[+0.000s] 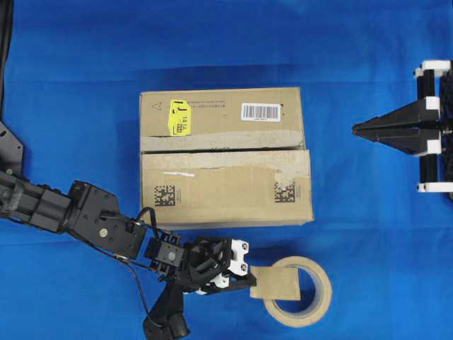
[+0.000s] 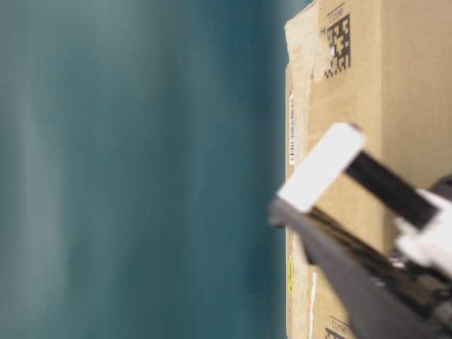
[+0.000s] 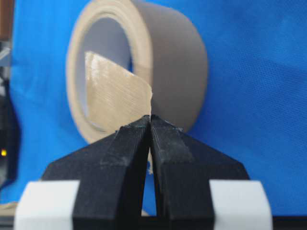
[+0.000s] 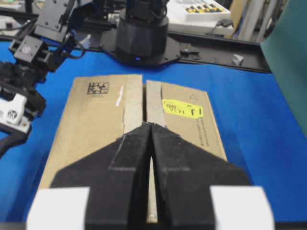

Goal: Apply tape along the seams of the closed cardboard box to seal it securely.
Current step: 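Pinch the loose tape end on the roll with the left gripper, then pull the tape strip up and over to the box's center seam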

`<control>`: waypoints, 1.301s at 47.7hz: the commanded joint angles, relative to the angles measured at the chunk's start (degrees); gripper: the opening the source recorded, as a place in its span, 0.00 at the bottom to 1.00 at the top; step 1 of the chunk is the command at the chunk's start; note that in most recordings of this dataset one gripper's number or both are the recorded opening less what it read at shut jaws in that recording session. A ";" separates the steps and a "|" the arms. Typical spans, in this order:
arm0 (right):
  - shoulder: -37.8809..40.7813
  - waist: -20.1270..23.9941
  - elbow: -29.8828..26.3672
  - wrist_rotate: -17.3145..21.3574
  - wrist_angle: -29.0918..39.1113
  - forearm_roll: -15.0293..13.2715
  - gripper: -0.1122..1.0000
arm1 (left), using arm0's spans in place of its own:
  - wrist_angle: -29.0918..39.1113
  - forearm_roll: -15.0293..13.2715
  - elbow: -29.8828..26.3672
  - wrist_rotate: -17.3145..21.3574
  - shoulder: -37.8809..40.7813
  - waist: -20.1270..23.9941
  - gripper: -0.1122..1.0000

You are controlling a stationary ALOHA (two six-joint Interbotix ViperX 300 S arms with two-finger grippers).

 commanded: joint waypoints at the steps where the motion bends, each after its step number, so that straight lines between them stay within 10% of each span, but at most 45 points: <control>1: 0.26 0.00 -1.05 0.09 -0.09 -0.09 0.12 | 0.09 -0.18 -1.67 -0.09 -3.69 0.00 0.10; 62: 2.20 -0.09 -1.14 -0.44 2.02 -0.18 0.12 | 11.69 0.70 5.27 8.88 -25.84 15.12 0.10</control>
